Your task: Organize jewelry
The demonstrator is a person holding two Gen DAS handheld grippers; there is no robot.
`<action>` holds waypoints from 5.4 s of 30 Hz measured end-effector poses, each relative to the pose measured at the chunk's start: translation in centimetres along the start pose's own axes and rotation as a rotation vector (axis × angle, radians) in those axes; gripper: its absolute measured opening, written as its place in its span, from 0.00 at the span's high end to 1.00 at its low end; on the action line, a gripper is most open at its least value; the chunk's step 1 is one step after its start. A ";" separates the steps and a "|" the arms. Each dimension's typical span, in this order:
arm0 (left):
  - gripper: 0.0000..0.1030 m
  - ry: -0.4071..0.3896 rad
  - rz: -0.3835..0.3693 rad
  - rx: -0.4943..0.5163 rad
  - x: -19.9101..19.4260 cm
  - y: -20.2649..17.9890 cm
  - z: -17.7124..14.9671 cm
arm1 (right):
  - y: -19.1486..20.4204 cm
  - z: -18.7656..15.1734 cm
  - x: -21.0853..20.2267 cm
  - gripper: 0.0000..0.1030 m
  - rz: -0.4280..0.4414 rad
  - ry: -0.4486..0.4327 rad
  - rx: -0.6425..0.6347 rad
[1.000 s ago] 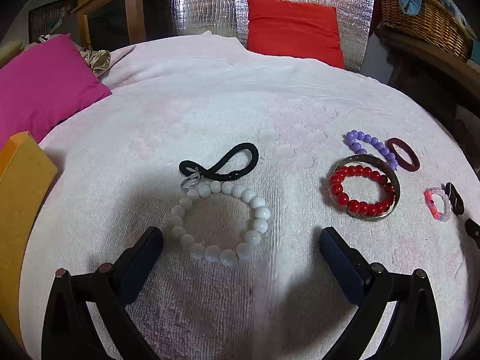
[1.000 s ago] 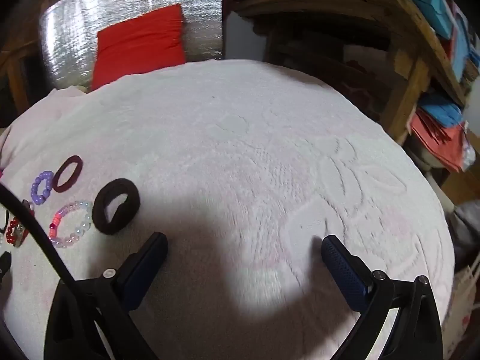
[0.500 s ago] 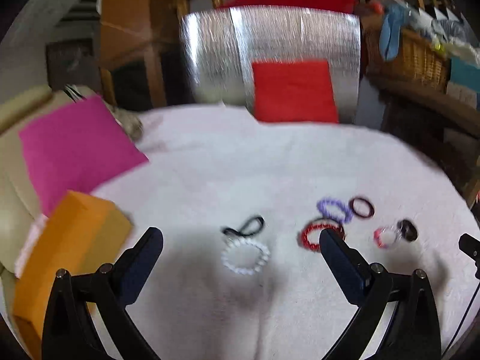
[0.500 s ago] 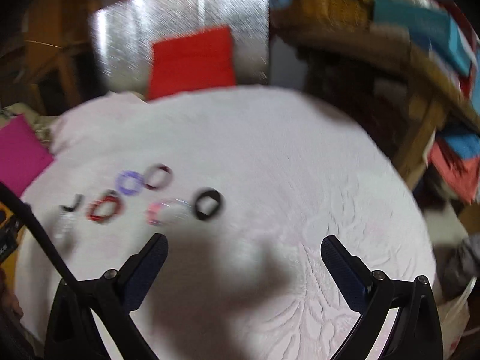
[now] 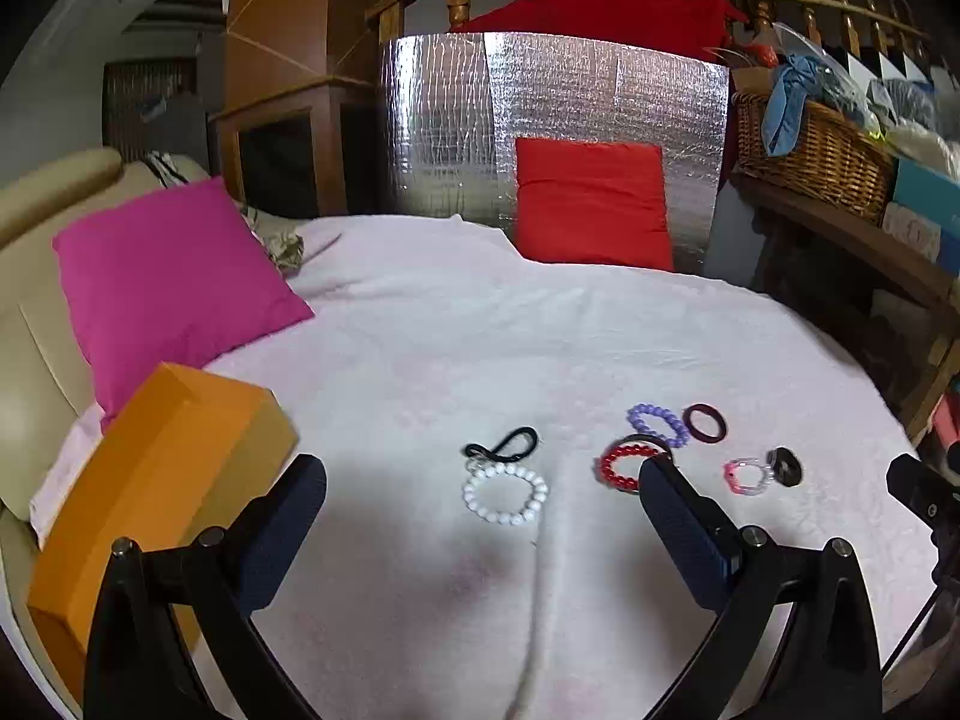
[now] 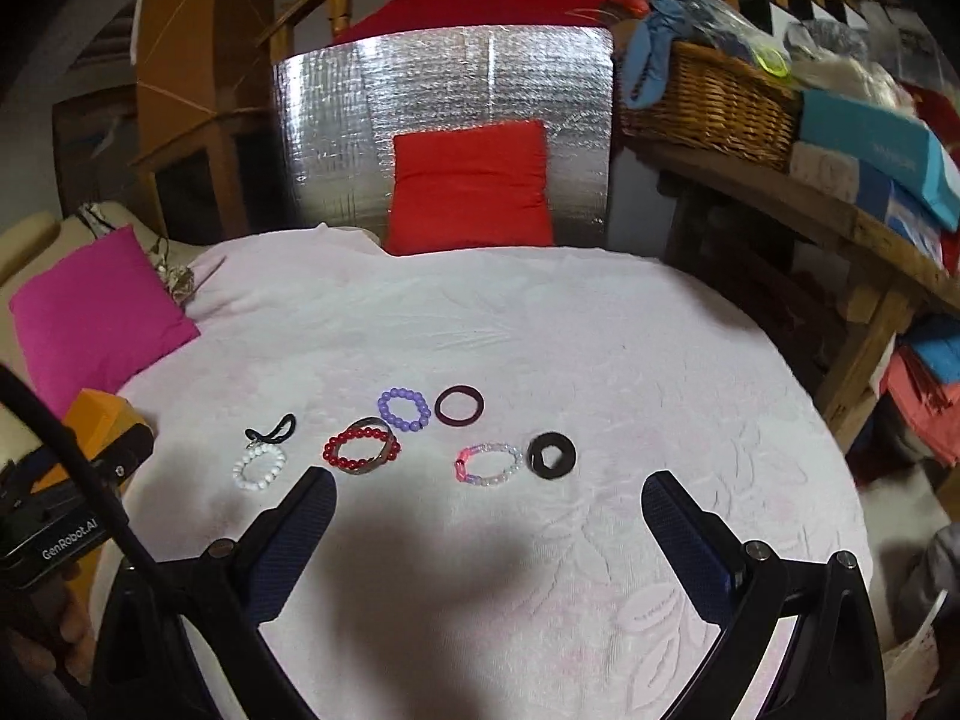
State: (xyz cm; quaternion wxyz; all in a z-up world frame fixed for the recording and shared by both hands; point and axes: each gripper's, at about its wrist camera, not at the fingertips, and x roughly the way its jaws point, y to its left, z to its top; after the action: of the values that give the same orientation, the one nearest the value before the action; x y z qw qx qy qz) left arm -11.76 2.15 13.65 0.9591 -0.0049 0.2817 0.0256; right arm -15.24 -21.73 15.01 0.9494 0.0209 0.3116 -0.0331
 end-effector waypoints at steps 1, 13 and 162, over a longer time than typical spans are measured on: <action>0.00 -0.004 0.006 0.008 0.1 -0.1 -0.1 | 0.3 0.0 0.2 0.00 -0.002 0.004 -0.009; 0.00 0.020 0.057 0.015 1.1 1.4 -0.4 | 2.0 -0.3 2.6 0.00 0.019 0.062 -0.050; 0.91 0.329 0.203 -0.416 3.2 29.3 -7.9 | 40.2 -0.2 11.9 0.91 0.834 0.287 -0.165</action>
State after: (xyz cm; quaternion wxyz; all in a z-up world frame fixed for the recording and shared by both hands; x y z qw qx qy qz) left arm -14.90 31.37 5.44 0.8714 -0.1774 0.4216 0.1774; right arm -2.73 17.77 8.57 0.8274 0.0734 0.4066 0.3805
